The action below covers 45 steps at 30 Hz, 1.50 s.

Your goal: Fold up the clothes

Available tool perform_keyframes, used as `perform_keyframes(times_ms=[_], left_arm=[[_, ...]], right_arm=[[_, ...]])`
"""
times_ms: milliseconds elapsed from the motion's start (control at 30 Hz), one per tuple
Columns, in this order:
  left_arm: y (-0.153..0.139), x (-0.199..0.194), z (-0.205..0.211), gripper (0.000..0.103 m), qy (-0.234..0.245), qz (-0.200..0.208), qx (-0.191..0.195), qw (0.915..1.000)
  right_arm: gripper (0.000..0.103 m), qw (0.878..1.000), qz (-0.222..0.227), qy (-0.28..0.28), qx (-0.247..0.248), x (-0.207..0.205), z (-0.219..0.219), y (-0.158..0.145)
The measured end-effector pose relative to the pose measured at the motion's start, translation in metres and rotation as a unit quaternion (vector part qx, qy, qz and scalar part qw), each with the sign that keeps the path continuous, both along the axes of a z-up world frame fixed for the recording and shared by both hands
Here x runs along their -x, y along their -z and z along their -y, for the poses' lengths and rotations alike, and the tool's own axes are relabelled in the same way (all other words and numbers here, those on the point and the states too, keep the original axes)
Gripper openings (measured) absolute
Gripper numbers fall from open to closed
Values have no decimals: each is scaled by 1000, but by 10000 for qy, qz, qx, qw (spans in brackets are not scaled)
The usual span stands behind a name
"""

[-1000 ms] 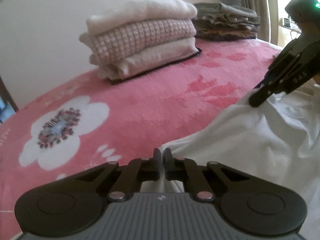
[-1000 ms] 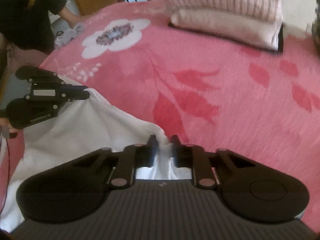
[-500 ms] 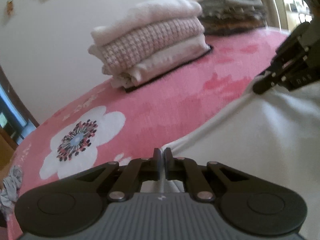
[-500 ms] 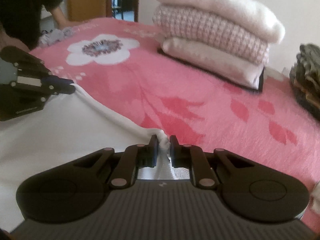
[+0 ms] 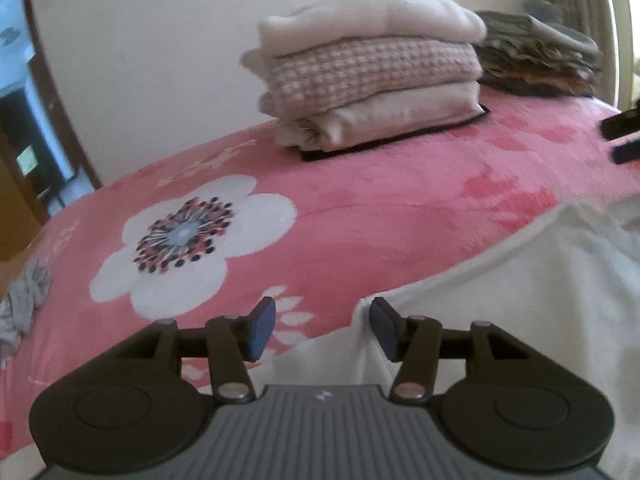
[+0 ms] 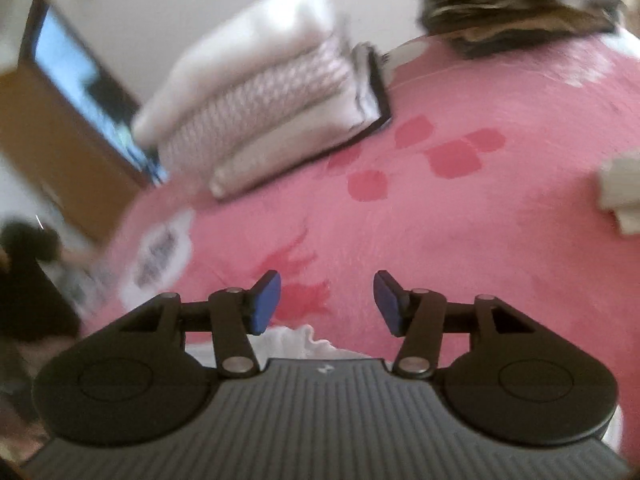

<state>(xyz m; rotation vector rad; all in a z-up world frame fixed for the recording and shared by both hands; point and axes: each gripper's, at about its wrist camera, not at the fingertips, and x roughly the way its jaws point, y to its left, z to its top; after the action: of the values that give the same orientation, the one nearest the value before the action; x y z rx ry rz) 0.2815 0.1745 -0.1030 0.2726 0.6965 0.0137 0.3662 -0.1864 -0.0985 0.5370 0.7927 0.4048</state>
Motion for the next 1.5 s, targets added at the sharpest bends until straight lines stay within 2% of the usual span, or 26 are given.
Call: perform_keyframes(times_ms=[33, 167, 300, 367, 533, 667, 767, 833, 967, 1033, 1067, 1133, 1167, 1200, 1267, 1333, 1367, 1467, 1500], left_arm=[[-4, 2, -2, 54, -48, 39, -10, 10000], [-26, 11, -17, 54, -363, 140, 24, 9992], [-48, 29, -29, 54, -578, 117, 37, 9983], [-58, 45, -27, 54, -452, 35, 6, 9990], [-61, 107, 4, 55, 522, -183, 7, 9985], [-30, 134, 32, 55, 909, -359, -434, 9943], [-3, 130, 39, 54, 708, -480, -471, 9952], [12, 123, 37, 54, 353, -515, -487, 9969], [22, 114, 24, 57, -127, -426, -61, 9990], [22, 113, 21, 59, -193, -387, -33, 9991], [23, 113, 19, 60, -204, -369, -37, 9991], [23, 114, 17, 63, -209, -337, -35, 9992], [22, 116, 15, 63, -206, -325, -22, 9993], [23, 116, 14, 64, -210, -322, 1, 9993], [24, 113, 11, 66, -226, -322, 45, 9992], [24, 113, 11, 66, -214, -296, 45, 9993], [24, 113, 11, 66, -211, -283, 57, 9994], [23, 113, 6, 67, -214, -252, 144, 9994], [23, 112, 5, 67, -222, -251, 200, 9992]], right_arm=[[51, 9998, -1, 47, -172, 6, 10, -5], [50, 9981, -35, -599, -119, 51, 3, -18], [42, 9921, -69, -1250, -59, 95, -5, -31], [37, 9875, -85, -1574, -28, 118, -9, -37], [36, 9765, 184, -2113, 377, 153, -52, -30], [28, 9646, 464, -2480, 770, 177, -92, -19], [25, 9532, 672, -2749, 1062, 195, -122, -11], [22, 9445, 811, -2925, 1256, 207, -142, -6], [21, 9289, 1066, -3134, 1660, 218, -176, 5], [20, 9214, 1129, -3027, 2159, 212, -184, 16], [19, 9229, 1097, -2814, 2389, 202, -179, 24], [15, 9428, 886, -2245, 2299, 180, -156, 30], [7, 9529, 765, -1919, 2220, 168, -143, 31], [5, 9604, 660, -1617, 2170, 158, -130, 30], [3, 9722, 448, -1011, 2065, 139, -104, 28], [8, 9769, 426, -779, 1946, 136, -91, 21], [10, 9771, 505, -794, 1906, 139, -90, 17], [9, 9764, 664, -1435, 1473, 153, -101, 11], [10, 9717, 761, -1794, 1338, 160, -111, 10]])
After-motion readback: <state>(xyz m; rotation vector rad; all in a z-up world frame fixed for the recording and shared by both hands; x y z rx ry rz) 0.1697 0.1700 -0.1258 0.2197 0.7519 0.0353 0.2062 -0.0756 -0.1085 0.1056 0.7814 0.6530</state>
